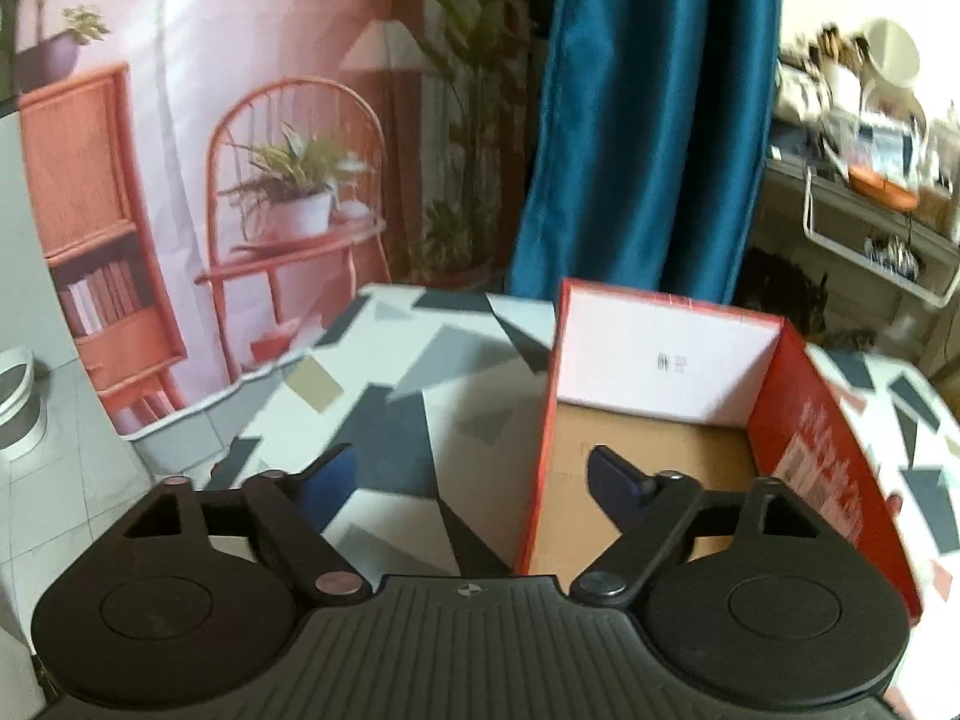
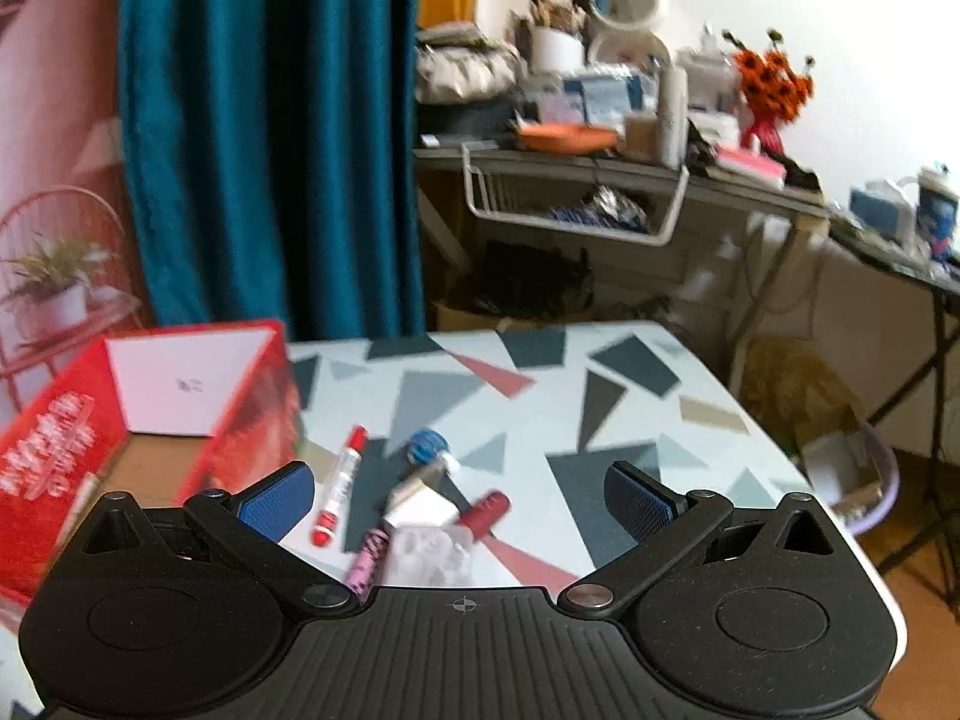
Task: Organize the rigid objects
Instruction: 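Move the right tool toward the clear floss-pick box and open it, then close the right gripper on the clear floss-pick box and lift, then carry the floss-pick box into the red shoebox and release it, then return the right tool to the items and approach the purple cylinder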
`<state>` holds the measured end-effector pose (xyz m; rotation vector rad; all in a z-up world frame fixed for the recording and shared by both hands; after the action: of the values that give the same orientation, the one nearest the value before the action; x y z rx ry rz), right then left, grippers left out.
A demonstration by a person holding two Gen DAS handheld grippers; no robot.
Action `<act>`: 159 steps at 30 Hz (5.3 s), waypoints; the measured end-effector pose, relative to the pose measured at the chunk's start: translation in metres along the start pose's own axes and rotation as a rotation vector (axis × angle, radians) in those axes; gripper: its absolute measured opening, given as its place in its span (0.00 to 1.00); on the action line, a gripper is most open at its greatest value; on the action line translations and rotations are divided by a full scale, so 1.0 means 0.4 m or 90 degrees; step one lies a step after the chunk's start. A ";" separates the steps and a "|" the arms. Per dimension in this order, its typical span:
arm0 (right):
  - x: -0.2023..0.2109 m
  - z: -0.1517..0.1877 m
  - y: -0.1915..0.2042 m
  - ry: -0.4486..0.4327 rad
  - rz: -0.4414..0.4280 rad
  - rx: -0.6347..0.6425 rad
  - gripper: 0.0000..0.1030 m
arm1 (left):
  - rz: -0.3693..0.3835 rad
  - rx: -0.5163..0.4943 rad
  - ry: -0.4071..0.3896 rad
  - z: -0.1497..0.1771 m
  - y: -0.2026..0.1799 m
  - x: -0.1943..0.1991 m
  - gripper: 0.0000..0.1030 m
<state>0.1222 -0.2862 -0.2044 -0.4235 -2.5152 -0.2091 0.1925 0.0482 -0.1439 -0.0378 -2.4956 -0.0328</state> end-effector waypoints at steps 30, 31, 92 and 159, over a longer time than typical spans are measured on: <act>-0.128 0.110 -0.018 0.075 -0.077 -0.002 0.78 | 0.162 -0.077 0.150 0.050 0.044 -0.129 0.16; -0.131 0.109 -0.021 0.077 -0.074 -0.002 0.78 | 0.161 -0.075 0.149 0.051 0.042 -0.129 0.13; -0.233 -0.191 0.141 0.003 -0.248 0.185 0.49 | 0.172 -0.081 0.135 0.062 0.053 -0.122 0.11; -0.271 0.180 0.008 0.233 -0.068 0.062 0.52 | 0.168 -0.058 0.144 0.068 0.057 -0.124 0.12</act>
<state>0.1714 -0.2933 -0.3248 -0.1914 -2.1781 -0.1854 0.2167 0.0709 -0.1951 -0.3795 -2.2439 -0.0377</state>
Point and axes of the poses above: each gripper's, at about its wrist camera, not at the fingertips, and x roughly against the way its jaws point, y to its left, z to its underside, the point moved 1 cm from there along -x, roughly the way its jaws point, and after that the axes turned 2 degrees about y, right-handed, at the moved point
